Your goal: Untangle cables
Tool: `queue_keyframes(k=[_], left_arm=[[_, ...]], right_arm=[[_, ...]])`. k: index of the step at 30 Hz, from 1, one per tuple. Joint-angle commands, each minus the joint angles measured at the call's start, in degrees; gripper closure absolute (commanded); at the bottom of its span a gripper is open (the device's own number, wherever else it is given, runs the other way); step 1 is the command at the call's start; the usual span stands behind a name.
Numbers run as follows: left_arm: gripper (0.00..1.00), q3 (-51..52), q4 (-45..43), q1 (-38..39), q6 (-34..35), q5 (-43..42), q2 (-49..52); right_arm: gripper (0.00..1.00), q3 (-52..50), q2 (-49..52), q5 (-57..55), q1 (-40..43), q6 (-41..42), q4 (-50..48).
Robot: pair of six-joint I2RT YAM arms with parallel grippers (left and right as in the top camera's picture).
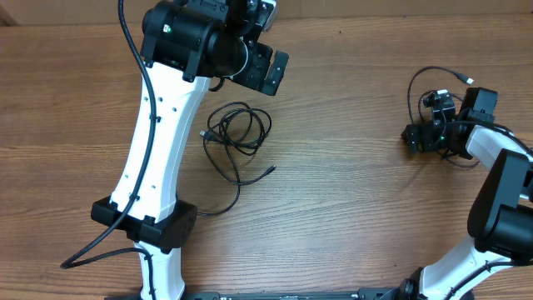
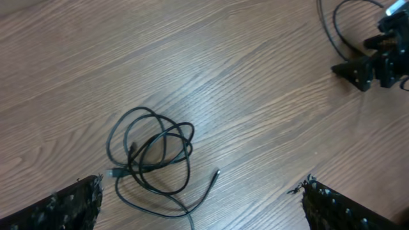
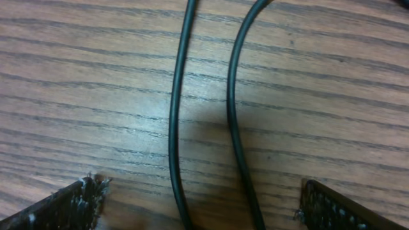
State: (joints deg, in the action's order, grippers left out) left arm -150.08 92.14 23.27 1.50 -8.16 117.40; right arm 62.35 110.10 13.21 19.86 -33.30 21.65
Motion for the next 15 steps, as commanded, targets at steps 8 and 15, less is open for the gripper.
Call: queue_keyframes(k=[8, 15], left_arm=[[0.00, -0.2, -0.1, 0.1, 2.0, -2.0, -0.5], [0.00, -0.2, -0.3, 0.1, 2.9, -2.0, -0.5]], right_arm=[[0.96, -0.9, 2.1, 1.0, -0.3, -0.5, 0.7], [0.96, -0.9, 2.1, 1.6, -0.4, 0.5, 0.5]])
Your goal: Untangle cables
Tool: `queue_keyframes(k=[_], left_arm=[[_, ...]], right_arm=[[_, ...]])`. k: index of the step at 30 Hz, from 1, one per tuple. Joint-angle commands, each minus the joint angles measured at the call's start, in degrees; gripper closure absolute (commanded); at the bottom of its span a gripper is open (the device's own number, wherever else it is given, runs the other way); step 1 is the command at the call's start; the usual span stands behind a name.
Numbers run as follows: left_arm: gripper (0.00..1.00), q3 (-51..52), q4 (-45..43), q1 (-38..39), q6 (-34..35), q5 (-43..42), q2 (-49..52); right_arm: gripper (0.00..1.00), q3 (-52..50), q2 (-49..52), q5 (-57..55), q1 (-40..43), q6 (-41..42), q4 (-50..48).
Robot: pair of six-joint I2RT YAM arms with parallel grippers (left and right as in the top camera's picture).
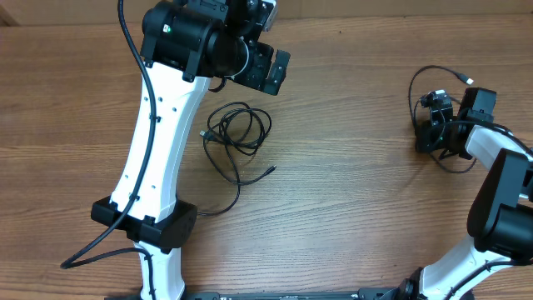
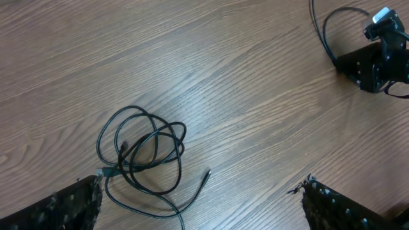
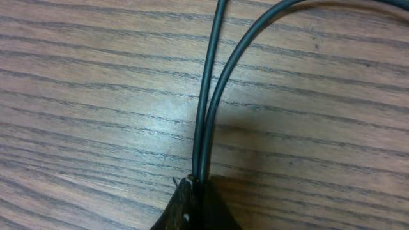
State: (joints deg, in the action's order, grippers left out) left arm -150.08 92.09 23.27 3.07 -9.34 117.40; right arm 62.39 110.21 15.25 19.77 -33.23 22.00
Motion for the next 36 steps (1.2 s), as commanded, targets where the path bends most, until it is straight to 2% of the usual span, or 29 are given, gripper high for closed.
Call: queue_keyframes(k=[1, 4, 12, 20, 27, 36], left_arm=[[0.00, -0.2, -0.2, 0.1, 1.3, -0.8, -0.5], [0.00, -0.2, -0.3, 0.1, 1.2, -0.8, -0.5], [0.00, -0.2, -0.7, 0.1, 1.2, -0.8, -0.5], [0.00, -0.2, -2.9, 0.0, 1.0, -0.8, -0.5], [0.00, -0.2, -3.2, 0.0, 0.7, -0.5, -0.5], [0.00, -0.2, -7.2, 0.0, 0.9, -0.6, -0.5]], right_arm=[[0.96, -0.9, 2.0, -0.2, -0.3, 0.4, -0.2], [0.96, -0.9, 2.0, -0.4, -0.2, 5.5, -4.0], [0.96, 0.0, 2.2, -4.3, 0.6, 18.3, -22.2], [0.96, 10.5, 4.9, -10.3, 1.3, 18.2, -22.0], [0.96, 19.6, 10.3, -9.8, 5.3, 19.0, -21.9], [0.97, 25.9, 16.9, -6.4, 8.5, 21.3, -21.2]])
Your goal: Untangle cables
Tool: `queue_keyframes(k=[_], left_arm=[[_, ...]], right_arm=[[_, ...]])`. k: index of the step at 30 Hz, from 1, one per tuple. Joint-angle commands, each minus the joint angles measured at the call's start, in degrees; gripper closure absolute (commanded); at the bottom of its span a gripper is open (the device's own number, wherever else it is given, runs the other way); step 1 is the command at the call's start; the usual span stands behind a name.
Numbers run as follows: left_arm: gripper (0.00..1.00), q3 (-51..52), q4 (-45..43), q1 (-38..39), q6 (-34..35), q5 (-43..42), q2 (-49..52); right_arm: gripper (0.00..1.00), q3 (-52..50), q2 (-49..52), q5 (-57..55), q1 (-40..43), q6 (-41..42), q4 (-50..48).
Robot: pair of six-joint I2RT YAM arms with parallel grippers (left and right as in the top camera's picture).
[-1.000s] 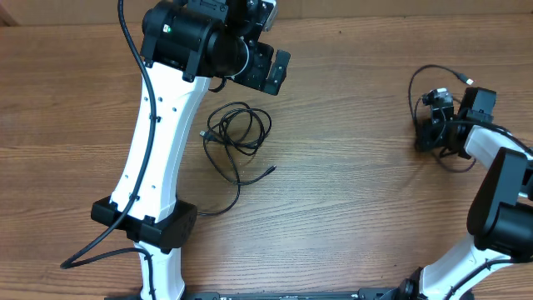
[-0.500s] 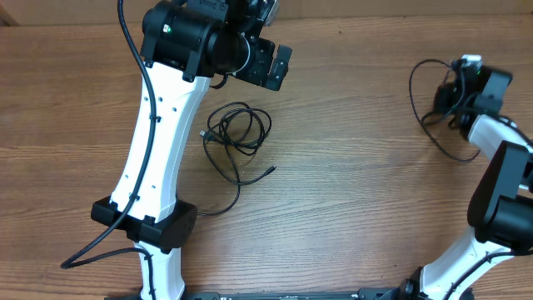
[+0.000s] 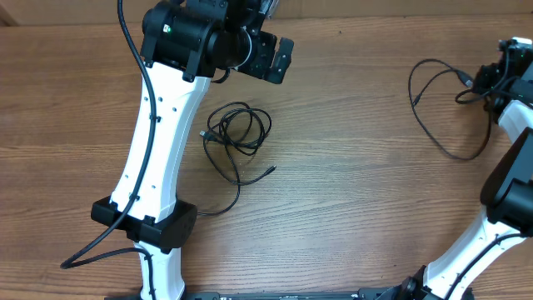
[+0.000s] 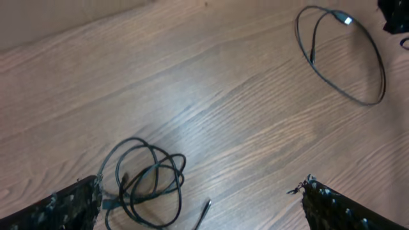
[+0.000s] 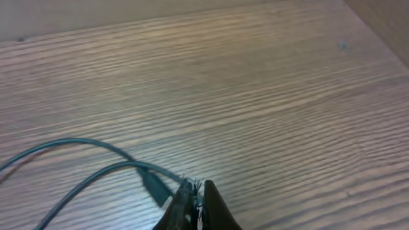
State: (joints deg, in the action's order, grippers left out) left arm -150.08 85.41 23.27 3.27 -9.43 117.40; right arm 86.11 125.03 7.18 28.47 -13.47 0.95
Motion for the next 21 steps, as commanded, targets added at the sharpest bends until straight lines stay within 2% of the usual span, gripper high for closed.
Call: queue_keyframes(k=[1, 7, 8, 9, 12, 13, 18, 21], left_arm=[[0.00, -0.2, -1.1, 0.0, 1.1, -0.5, -0.5], [0.00, -0.2, -2.9, 0.0, 2.1, -0.5, -0.5], [0.00, -0.2, -3.4, 0.0, 2.1, -0.5, -0.5], [0.00, -0.2, -3.8, 0.0, 2.4, -0.6, -0.5], [0.00, -0.2, -4.5, 0.0, 3.2, -0.6, -0.5], [0.00, -0.2, -4.6, 0.0, 3.2, -0.5, -0.5], [0.00, -0.2, -4.6, 0.0, 3.1, -0.5, -0.5], [0.00, -0.2, -4.6, 0.0, 2.9, -0.5, -0.5]], right_arm=[[0.96, 2.6, 3.3, 1.9, -0.2, 1.6, 0.0], [0.96, 2.9, 4.1, 1.9, -0.5, 1.5, 4.8], [0.93, 3.1, 3.6, 2.0, -0.6, 1.5, 6.1], [0.80, 3.2, 3.1, 2.2, -0.7, 1.5, 7.9], [0.05, 3.3, 0.5, 5.7, -1.0, 1.5, 14.8], [0.00, 3.3, -0.3, 7.1, -1.2, 1.5, 16.8], [0.00, 3.3, -5.6, 12.9, -2.3, 1.5, 20.9], [0.00, 3.3, -10.3, 21.6, -2.5, 2.6, 21.0]])
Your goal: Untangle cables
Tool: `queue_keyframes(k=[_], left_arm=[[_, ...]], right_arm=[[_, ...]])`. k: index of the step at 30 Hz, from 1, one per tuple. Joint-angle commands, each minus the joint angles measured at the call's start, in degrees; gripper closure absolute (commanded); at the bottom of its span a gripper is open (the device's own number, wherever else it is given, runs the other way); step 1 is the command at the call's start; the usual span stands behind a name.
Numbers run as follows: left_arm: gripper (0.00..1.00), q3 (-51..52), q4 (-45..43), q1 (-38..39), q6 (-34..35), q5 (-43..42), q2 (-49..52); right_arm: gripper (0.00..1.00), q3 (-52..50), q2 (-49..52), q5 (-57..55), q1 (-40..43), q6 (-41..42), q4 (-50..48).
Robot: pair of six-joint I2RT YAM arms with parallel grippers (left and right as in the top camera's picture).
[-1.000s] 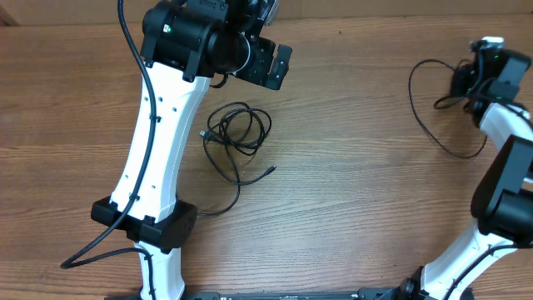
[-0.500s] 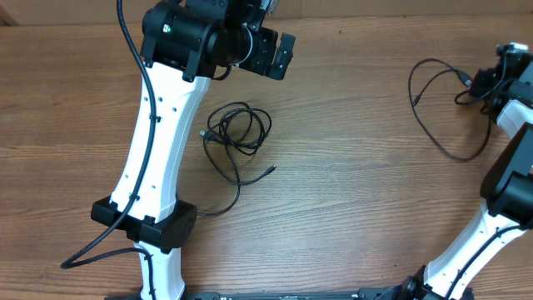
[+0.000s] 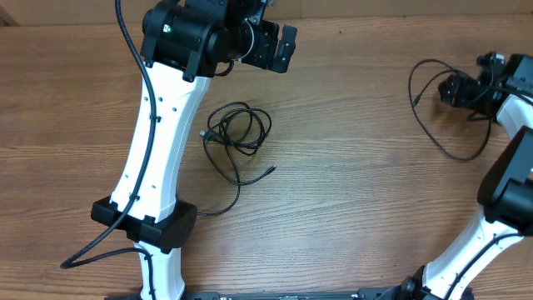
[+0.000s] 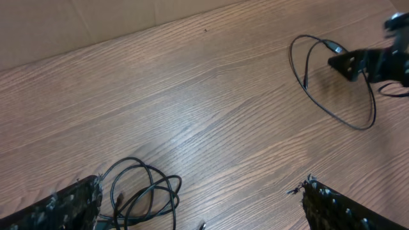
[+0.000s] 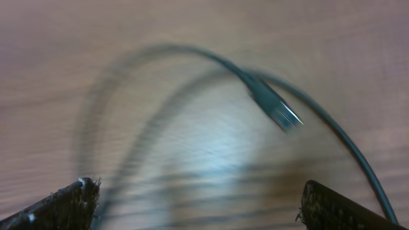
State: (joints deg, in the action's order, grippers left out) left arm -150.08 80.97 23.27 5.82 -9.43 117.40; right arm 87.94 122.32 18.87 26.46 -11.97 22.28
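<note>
A tangled black cable coil (image 3: 238,133) lies left of the table's middle, its bundle also low in the left wrist view (image 4: 142,197). A second black cable (image 3: 435,137) lies spread in a wide loop at the far right (image 4: 332,96); its plug end (image 5: 275,107) shows blurred in the right wrist view. My left gripper (image 3: 281,47) hangs open high above the coil (image 4: 201,195). Over the loop's upper end, my right gripper (image 3: 452,87) stands open with nothing between its fingers (image 5: 201,195).
The wooden table (image 3: 350,208) runs to a cardboard-coloured wall at the back (image 4: 96,19). My left arm's white column (image 3: 154,150) rises just left of the coil. A loose cable end (image 3: 271,169) trails from the coil toward the front.
My right gripper was shut on the right cable at the table's far right edge. It is now open, has let the cable go and sits a little further left. The left wrist has tilted further back.
My right gripper first stood open over two strands of the bunched right cable, then was shut on them. Later it held them at the far right edge with the loop spread wide. Now it is open and the loop lies free. The left coil has not moved.
</note>
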Motion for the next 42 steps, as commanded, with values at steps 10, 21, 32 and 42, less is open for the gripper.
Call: queue_keyframes(k=[10, 21, 32, 42], left_arm=[[0.00, -0.2, 0.3, 0.0, -1.6, -0.5, -0.5], [0.00, -0.2, 1.3, -0.1, -1.6, 4.1, -0.5], [0.00, -0.1, 1.3, -0.1, -1.6, 5.5, -0.5], [0.00, 0.0, 1.3, -0.1, -1.6, 5.4, -0.5]], right_arm=[[0.00, 1.4, -16.0, 7.4, -6.4, -12.4, 20.5], [0.00, -2.9, -15.9, -12.0, -15.6, -9.0, 22.2], [0.00, -12.6, -15.2, -16.4, -15.5, -5.0, 14.3], [0.00, -15.9, -10.0, -20.1, -15.5, -4.8, 11.8]])
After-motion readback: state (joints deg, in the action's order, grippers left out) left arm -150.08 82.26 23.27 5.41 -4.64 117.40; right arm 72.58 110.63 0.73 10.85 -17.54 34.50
